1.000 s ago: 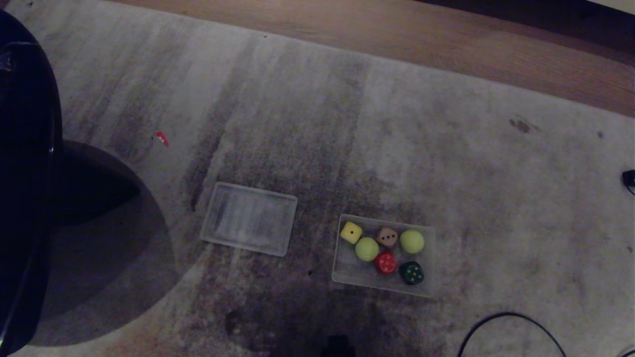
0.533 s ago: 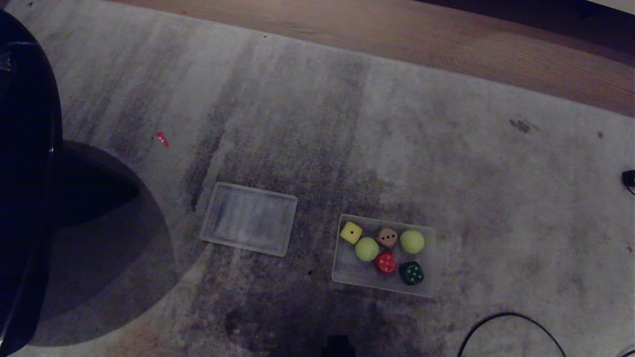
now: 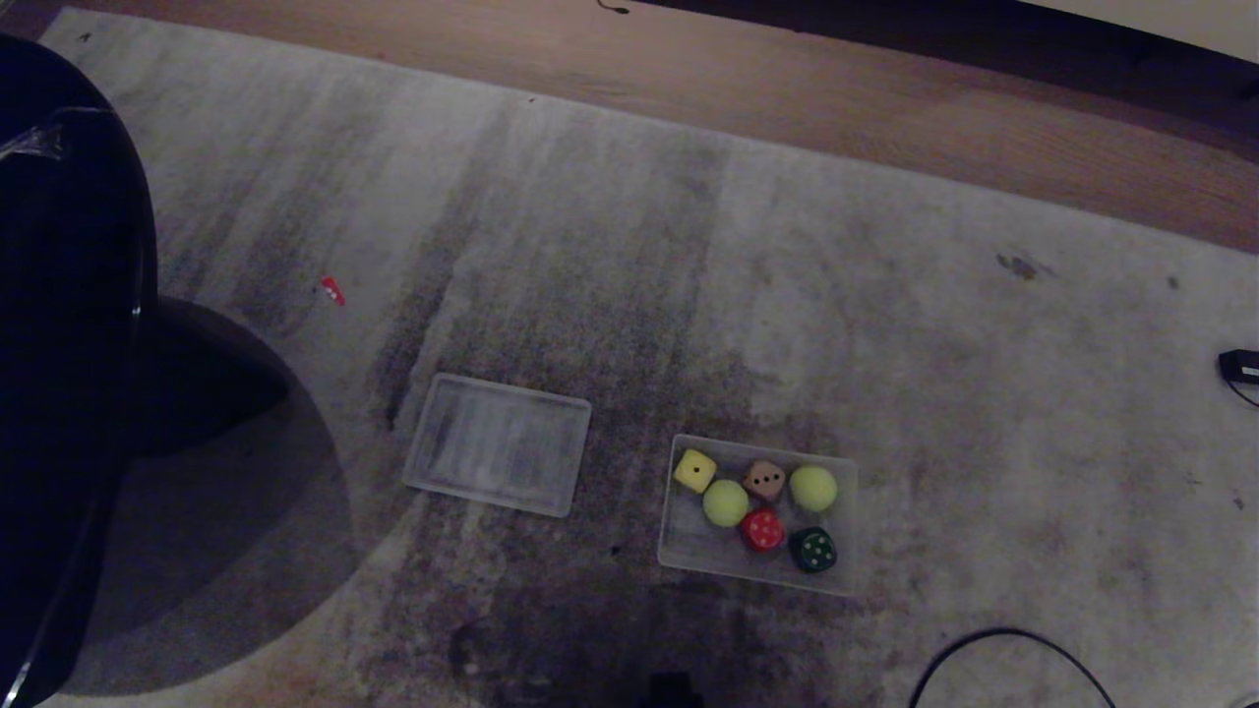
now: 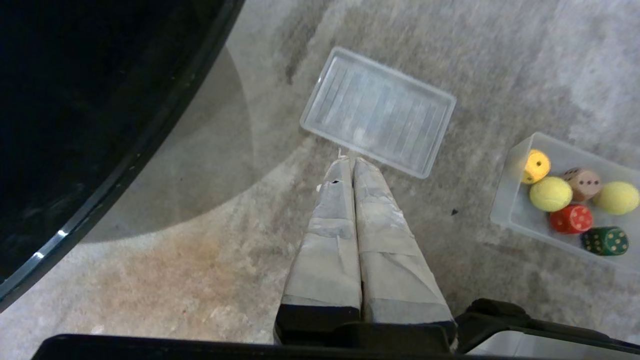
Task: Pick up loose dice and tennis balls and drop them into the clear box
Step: Close the lid
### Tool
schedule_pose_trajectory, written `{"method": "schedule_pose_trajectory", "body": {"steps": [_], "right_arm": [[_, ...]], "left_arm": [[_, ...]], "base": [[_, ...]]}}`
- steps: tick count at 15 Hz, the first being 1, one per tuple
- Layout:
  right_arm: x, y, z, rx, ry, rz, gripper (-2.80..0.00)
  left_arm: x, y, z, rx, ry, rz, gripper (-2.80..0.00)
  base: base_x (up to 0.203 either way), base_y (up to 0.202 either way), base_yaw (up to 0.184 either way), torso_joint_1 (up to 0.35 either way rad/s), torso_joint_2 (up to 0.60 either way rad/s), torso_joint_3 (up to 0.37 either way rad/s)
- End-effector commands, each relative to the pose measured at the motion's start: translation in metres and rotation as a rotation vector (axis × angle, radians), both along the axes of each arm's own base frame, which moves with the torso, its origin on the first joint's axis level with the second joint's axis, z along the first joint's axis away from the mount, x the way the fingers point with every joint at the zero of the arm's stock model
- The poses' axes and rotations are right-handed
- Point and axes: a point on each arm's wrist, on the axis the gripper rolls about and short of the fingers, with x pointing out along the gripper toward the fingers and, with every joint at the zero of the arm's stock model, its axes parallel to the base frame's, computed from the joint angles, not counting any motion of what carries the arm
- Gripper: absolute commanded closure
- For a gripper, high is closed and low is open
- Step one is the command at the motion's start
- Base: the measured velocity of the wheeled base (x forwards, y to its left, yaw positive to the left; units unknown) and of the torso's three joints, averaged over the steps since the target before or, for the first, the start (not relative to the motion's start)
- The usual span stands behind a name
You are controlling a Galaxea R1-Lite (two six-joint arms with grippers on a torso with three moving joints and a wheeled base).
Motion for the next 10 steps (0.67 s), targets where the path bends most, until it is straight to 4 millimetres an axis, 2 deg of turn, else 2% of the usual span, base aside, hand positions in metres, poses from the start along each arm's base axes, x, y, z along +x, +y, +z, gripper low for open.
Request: {"method": "schedule_pose_trajectory", "body": {"steps": [1, 10], "right_arm": [[0.0002, 0.0000, 0.0000, 0.000, 0.004, 0.000, 0.00], [0.0002, 0.0000, 0.0000, 0.002, 0.004, 0.000, 0.00]], "left_arm": [[0.0001, 0.0000, 0.0001, -0.001, 0.001, 0.001, 0.00], [0.0001, 0.0000, 0.0001, -0.001, 0.001, 0.001, 0.00]], "base": [[0.000, 0.000, 0.000, 0.003, 0.00, 0.200], [0.000, 0.000, 0.000, 0.002, 0.00, 0.200]]}}
